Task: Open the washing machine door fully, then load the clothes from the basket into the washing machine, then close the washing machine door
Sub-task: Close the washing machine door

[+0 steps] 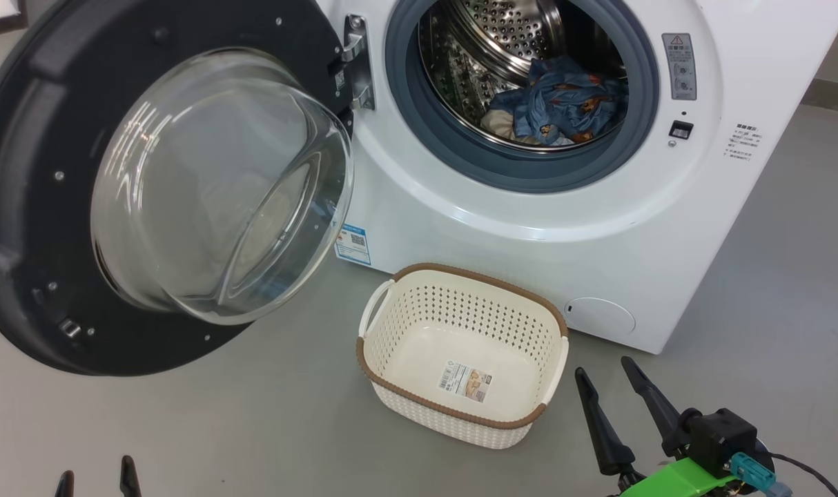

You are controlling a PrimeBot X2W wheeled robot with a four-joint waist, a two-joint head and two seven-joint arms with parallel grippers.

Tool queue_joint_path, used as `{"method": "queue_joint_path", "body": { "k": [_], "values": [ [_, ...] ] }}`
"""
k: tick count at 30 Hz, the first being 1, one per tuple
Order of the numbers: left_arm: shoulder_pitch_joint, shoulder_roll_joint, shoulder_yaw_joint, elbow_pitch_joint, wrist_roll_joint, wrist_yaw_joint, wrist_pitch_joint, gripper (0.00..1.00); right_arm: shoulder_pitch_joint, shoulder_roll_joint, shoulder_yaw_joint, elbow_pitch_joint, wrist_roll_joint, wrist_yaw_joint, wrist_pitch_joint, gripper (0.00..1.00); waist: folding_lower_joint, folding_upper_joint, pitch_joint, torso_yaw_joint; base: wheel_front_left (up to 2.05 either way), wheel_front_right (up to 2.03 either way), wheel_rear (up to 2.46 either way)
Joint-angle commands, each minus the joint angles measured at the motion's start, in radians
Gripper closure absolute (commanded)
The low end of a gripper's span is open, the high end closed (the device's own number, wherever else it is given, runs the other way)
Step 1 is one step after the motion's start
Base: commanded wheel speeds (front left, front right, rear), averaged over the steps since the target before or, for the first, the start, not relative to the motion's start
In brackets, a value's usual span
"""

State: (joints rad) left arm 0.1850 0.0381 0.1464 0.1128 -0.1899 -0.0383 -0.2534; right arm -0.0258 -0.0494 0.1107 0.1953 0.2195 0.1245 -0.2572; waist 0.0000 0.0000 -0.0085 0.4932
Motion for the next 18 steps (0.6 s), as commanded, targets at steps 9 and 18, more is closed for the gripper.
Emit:
{"method": "queue_joint_path", "body": {
  "k": [9, 18],
  "values": [
    [-0.022, 0.012, 0.047, -0.004, -0.014, 0.011, -0.008, 0.00, -0.048, -0.001, 0.028, -0.014, -0.017, 0.006, -0.005, 0.00, 0.0000, 0.0000, -0.007, 0.006, 0.00, 0.00, 0.00],
    [-0.023, 0.012, 0.058, 0.001, -0.024, 0.010, -0.008, 0.00, -0.059, -0.001, 0.039, -0.009, -0.019, 0.006, -0.005, 0.00, 0.0000, 0.0000, 0.002, 0.013, 0.00, 0.00, 0.00]
  ]
}}
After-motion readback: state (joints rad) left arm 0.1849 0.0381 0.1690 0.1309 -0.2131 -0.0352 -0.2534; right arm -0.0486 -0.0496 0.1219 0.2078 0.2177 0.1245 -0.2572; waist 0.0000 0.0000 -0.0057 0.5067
